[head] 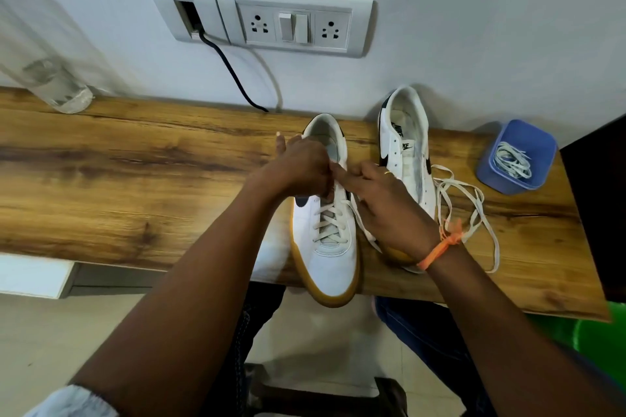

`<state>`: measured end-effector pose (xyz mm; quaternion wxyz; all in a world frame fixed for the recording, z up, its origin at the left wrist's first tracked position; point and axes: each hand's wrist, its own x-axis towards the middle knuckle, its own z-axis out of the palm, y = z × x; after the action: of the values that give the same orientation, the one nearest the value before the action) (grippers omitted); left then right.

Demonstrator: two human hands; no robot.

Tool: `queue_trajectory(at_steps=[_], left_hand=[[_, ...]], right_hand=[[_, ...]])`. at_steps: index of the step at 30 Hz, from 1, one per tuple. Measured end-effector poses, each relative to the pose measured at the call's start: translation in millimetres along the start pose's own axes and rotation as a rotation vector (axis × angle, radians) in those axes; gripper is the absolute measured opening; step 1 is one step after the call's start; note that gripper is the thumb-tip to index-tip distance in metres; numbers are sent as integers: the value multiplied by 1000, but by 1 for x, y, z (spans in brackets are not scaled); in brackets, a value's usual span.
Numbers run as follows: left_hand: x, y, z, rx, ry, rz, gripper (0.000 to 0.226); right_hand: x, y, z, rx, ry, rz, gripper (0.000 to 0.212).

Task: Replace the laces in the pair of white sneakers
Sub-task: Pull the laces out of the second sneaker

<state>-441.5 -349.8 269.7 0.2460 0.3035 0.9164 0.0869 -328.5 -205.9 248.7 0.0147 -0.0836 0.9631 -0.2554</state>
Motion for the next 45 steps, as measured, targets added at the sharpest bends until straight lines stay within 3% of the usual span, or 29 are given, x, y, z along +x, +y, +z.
queue_trajectory(at_steps=[8,11,18,22,25,31,41,45], left_hand=[[-13,-1,-11,59,-14,10,17],[-15,-3,-13,60,-31,16,14],[-25,-24,-28,-78,-242,-69,20],[-20,-15,-26,-124,-109,13,32],[-17,-1,-14,85,97,27,42],[-17,2,-10,60,61,55,26],[-14,1,-4,85,14,67,18],[-20,-20,-21,109,92,-70,25]], right_hand=[[8,2,12,-239,-63,75,67],[12,3,10,-255,-69,93,57],[11,7,-1,-41,-23,103,48],[12,5,-3,120,-26,173,48],[14,4,-6,132,-24,182,49],[14,4,-8,80,-16,206,38],[15,8,-1,73,-2,229,36],[12,13,0,83,-10,258,43]])
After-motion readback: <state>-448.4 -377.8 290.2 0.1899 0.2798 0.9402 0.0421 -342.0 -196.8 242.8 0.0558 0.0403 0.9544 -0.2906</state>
